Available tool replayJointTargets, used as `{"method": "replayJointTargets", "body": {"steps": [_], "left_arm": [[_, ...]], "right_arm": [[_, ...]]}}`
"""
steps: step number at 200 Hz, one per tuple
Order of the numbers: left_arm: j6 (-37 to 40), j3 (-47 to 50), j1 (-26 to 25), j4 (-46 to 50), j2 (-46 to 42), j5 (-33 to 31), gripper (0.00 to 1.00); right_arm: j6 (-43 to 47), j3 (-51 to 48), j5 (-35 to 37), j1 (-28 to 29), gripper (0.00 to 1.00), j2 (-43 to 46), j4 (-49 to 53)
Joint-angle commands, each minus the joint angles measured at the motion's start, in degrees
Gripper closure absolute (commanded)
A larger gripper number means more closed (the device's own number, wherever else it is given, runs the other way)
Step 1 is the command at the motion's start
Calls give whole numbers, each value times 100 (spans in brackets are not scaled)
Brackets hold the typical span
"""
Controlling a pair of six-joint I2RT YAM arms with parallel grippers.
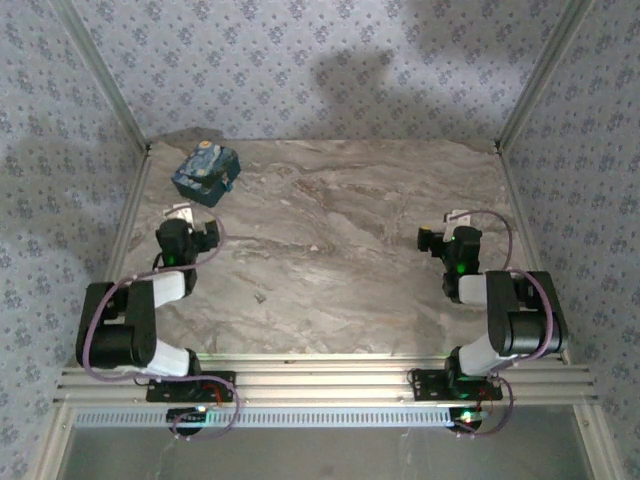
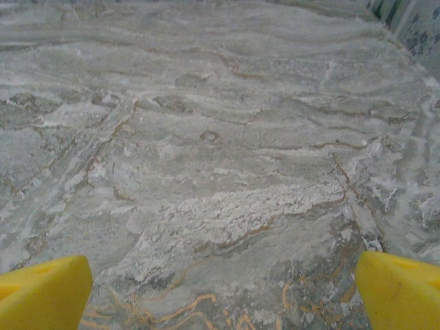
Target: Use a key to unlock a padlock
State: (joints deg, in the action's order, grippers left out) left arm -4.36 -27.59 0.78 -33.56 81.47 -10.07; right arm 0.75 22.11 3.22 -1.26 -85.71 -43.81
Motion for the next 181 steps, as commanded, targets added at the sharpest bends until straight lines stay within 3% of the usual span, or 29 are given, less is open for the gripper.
{"method": "replayJointTargets", "body": {"steps": [1,31,66,93,119,181], "left_arm": [[-594,-553,99,963,-549,-345,2],[-1848,-1583,376,2486,-603,4,2],[-2751,-2997,982,4189,96,1450,2],[-3011,-3576,1330,4484,721,2465,3],[-3286,-4158,1461,4702,1391,3111,10],[-3684,-4775,1504,4334,2338,3555,16]], "right_arm": [[136,420,-141,-8,0,500,860],[43,834,-81,137,0,1084,1932],[-472,1331,248,435,0,1654,3103],[-1174,1851,614,715,0,1729,4249],[-1578,2025,585,1010,0,1797,4691],[-1980,2245,766,1569,0,1711,4874]]}}
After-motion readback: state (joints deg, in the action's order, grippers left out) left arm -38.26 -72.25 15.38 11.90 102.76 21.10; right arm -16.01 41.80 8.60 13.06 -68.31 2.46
